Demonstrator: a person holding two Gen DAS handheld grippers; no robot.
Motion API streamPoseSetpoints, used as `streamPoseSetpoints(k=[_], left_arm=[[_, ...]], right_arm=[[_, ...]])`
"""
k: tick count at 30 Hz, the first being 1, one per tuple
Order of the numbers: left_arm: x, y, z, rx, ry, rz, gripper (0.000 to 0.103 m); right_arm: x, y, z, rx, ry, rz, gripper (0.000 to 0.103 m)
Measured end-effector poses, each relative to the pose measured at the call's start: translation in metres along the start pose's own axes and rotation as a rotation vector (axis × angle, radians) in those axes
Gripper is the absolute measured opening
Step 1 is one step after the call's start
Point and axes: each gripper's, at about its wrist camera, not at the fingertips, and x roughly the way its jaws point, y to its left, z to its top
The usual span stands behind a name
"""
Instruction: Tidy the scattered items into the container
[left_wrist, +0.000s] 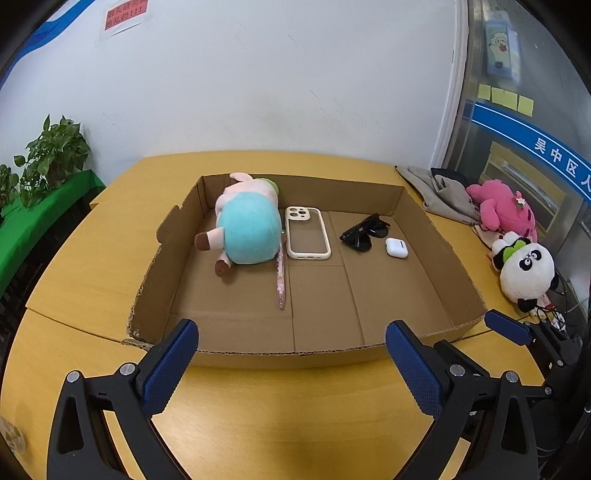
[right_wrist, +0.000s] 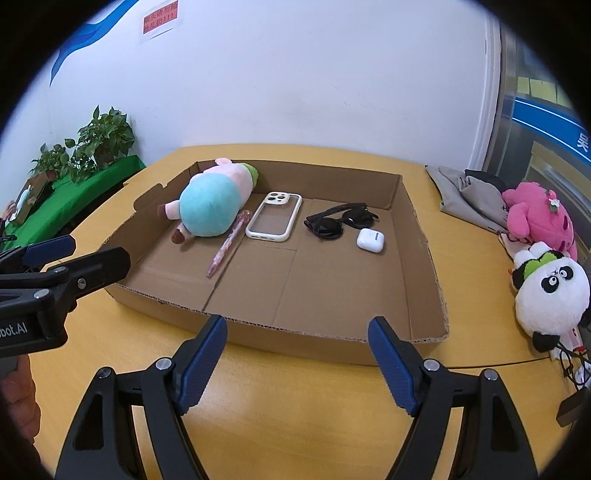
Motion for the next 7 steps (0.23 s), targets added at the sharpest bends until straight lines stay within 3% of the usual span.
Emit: streamPoseSetpoints(k=[7], left_arm=[[0.0069,-0.0067,-0.0048,0.021,0.026,0.028,0.103]], right_arm=[[-0.0013,-0.0021,0.0008,0.010,-0.004,-0.002,0.079]])
